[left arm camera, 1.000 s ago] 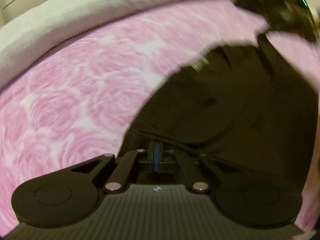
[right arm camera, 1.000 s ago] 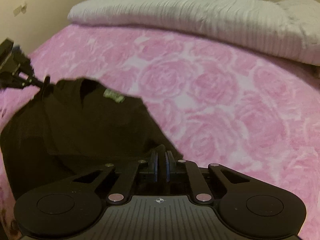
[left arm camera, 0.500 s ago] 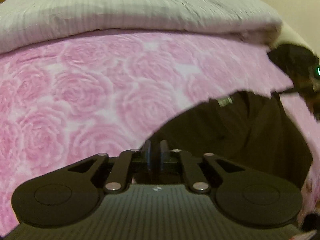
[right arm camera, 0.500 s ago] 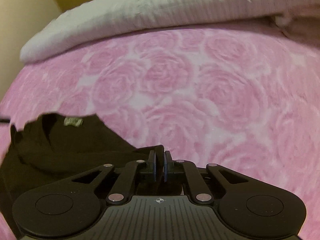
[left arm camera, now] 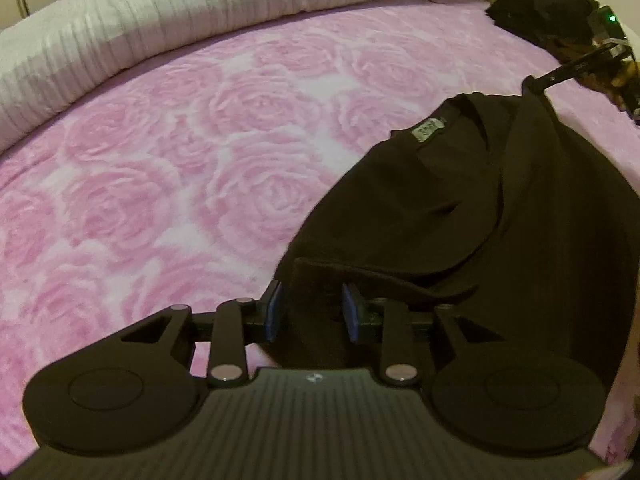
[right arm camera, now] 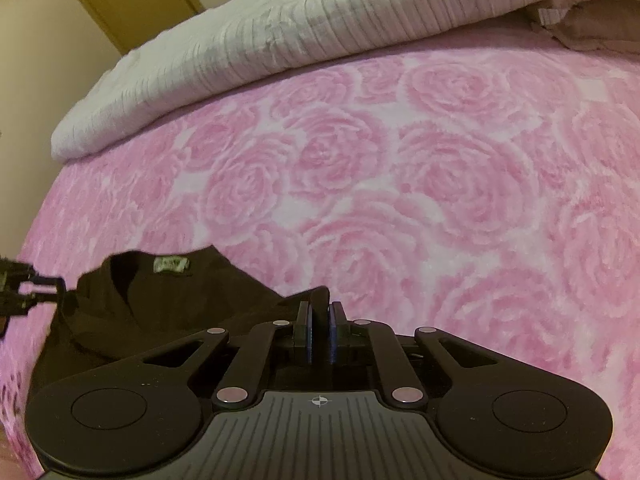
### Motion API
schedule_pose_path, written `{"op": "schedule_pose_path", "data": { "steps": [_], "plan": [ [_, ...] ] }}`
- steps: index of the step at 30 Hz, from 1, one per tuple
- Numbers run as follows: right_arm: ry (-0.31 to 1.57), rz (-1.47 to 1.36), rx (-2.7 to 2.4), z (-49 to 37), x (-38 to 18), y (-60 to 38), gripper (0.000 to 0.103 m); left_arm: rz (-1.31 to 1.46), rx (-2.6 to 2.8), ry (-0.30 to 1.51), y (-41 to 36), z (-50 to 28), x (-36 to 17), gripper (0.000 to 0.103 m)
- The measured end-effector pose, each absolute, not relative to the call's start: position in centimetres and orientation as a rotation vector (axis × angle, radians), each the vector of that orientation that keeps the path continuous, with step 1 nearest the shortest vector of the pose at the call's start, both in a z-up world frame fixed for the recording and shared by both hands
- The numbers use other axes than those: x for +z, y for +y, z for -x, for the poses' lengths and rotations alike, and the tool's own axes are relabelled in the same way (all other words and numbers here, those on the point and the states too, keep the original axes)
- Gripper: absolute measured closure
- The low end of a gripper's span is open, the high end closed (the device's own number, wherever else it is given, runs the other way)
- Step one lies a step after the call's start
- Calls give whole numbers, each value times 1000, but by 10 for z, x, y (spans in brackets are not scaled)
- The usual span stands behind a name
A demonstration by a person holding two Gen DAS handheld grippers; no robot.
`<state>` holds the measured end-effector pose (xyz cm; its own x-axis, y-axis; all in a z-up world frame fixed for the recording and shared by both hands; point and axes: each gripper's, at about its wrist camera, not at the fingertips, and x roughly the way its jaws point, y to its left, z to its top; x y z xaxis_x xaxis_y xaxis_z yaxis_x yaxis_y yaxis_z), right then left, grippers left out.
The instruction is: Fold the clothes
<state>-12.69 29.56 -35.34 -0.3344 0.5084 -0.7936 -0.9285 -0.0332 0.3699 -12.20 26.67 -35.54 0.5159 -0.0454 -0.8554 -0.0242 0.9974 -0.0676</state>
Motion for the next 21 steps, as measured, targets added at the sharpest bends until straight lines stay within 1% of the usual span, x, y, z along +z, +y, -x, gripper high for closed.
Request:
{"op": "schedule_pose_path", "data": {
  "steps": [6, 9, 10, 11, 12, 17, 21],
  "plan": [
    [1047, 598, 1639, 132, -356, 297, 95, 124, -8, 1049, 271, 117, -366, 78],
    [1050, 616, 1646, 133, -360, 301, 95, 168, -10, 1030, 274, 117, -366, 78],
    [1054, 622, 1646, 133, -361, 302, 95, 181, -19, 1023, 275, 117, -367, 83],
    [1059, 622, 1646, 132, -363, 304, 95, 188, -26, 1020, 275, 116, -368, 91],
    [1067, 625, 1643, 132, -365, 305, 95, 195, -33, 1017, 276, 116, -368, 102],
    [1041, 601, 1635, 132, -359, 304, 95, 229, -22, 943, 277, 125, -357, 103],
    [987, 520, 1649, 128, -339, 293, 96, 367, 58, 824, 294, 146, -338, 103]
  ]
}}
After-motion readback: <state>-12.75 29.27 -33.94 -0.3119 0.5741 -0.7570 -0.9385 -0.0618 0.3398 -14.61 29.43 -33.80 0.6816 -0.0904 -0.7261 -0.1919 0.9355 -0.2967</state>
